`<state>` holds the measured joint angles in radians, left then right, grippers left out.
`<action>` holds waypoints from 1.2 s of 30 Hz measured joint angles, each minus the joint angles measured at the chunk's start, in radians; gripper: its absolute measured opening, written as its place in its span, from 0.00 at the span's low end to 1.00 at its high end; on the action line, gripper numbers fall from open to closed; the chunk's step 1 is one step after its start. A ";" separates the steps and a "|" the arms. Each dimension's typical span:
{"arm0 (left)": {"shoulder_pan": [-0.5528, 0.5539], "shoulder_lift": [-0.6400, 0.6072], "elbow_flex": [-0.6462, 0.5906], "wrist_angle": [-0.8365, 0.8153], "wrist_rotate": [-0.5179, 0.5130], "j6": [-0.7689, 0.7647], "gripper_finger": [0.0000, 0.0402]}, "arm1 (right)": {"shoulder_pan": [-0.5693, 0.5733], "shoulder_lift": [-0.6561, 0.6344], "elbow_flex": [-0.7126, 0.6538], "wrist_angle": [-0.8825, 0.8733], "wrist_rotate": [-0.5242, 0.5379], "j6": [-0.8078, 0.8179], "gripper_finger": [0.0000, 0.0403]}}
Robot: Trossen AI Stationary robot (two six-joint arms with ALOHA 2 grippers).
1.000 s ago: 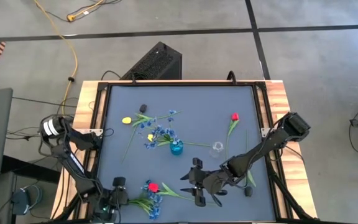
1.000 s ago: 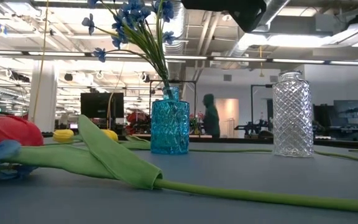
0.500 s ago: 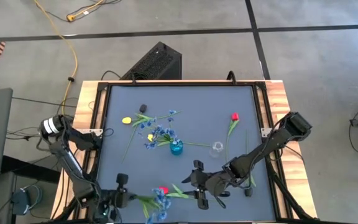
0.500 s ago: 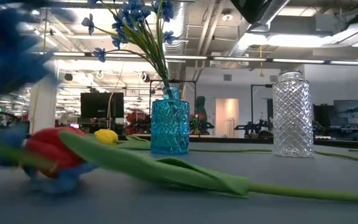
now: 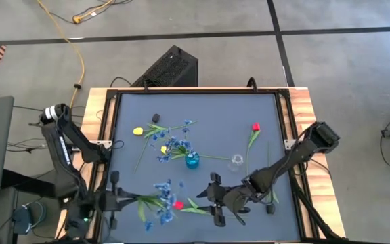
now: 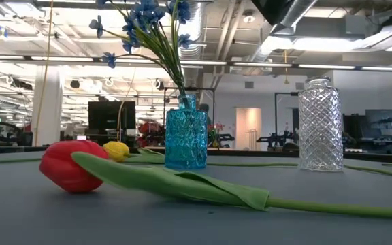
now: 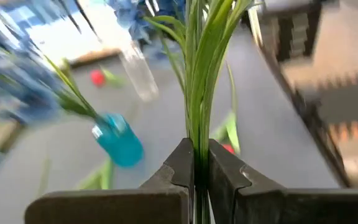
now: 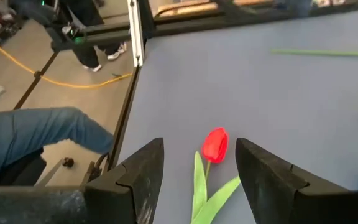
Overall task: Sort flowers into vase by color
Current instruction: Put the blue flowers into the blue vase
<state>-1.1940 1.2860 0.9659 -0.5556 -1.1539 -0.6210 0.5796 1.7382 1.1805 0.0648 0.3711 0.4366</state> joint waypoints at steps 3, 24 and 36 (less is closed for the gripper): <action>-0.019 0.011 -0.006 0.090 -0.109 0.050 0.02 | -0.007 0.003 0.000 0.049 0.023 -0.029 0.56; 0.270 0.171 -0.007 0.970 0.649 0.801 0.02 | 0.004 0.253 0.002 0.633 -0.010 -0.268 0.56; 0.314 0.173 -0.178 1.464 0.769 0.900 0.02 | 0.031 0.280 0.102 0.706 -0.017 -0.495 0.56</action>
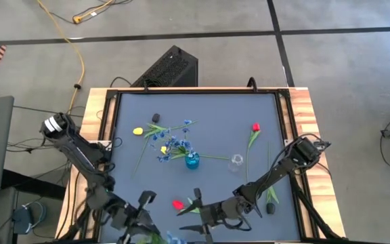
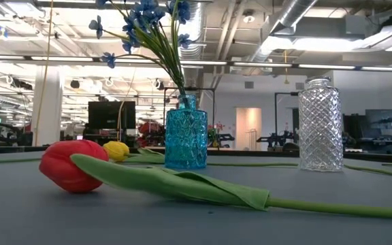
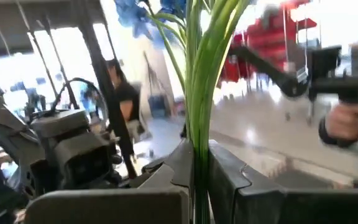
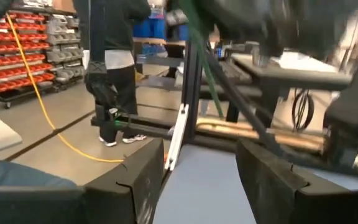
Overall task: Sort flowers into vase by color
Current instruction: Put the blue flowers into the blue vase
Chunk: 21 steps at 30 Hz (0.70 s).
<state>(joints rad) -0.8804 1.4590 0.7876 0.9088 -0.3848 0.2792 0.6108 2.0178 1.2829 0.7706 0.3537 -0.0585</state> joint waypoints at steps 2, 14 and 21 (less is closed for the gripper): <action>0.006 0.000 -0.072 0.143 -0.024 -0.013 0.02 | -0.003 0.000 0.016 0.005 0.000 -0.027 0.56; 0.051 0.000 -0.207 0.367 -0.157 -0.093 0.02 | -0.084 0.000 0.057 0.023 0.002 -0.073 0.56; 0.064 0.000 -0.207 0.368 -0.214 -0.072 0.02 | -0.119 0.000 0.057 0.031 -0.010 -0.084 0.56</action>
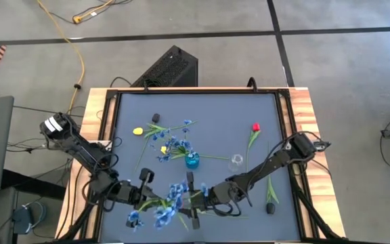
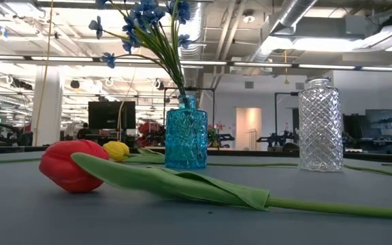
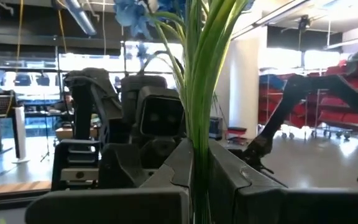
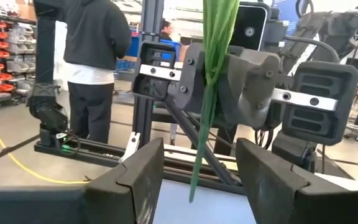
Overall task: Sort flowers into vase by color
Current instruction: Put the blue flowers into the blue vase
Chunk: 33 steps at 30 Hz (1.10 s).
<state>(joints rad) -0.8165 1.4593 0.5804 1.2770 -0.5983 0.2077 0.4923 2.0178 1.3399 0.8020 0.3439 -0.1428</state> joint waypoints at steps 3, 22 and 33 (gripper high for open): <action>0.018 0.000 0.000 -0.004 0.008 -0.014 0.02 | -0.013 0.000 0.000 0.007 -0.010 0.001 0.56; 0.097 0.000 0.000 -0.005 0.016 -0.041 0.02 | -0.051 0.000 0.000 0.029 -0.032 0.003 0.43; 0.096 0.000 0.000 -0.006 0.017 -0.047 0.02 | -0.057 0.000 0.000 0.046 -0.027 0.041 0.11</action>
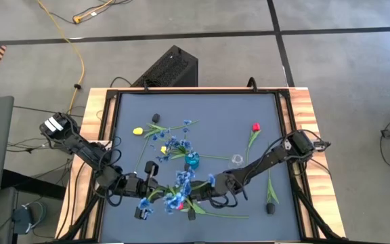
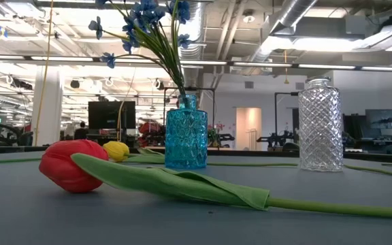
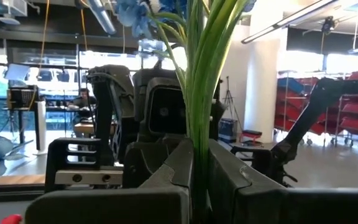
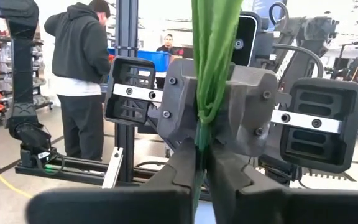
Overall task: Sort flowers into vase by color
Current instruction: Put the blue flowers into the blue vase
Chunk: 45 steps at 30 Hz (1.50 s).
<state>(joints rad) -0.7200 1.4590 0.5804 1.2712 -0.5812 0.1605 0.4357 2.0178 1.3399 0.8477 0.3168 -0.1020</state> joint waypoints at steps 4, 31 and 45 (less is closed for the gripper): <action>-0.001 0.000 0.000 -0.006 0.019 -0.006 0.08 | 0.009 -0.010 0.000 -0.035 0.000 0.029 0.09; -0.174 -0.162 0.000 -0.762 -0.168 -0.392 0.45 | -0.036 -0.422 -0.456 -0.219 0.292 0.259 0.10; -0.177 -0.146 0.000 -0.758 -0.167 -0.433 0.45 | -0.125 -0.400 -0.480 -0.201 0.287 0.252 0.10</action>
<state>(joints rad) -0.8967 1.3128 0.5808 0.5127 -0.7486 -0.2725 0.3105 1.6179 0.8597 0.6463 0.6043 0.1501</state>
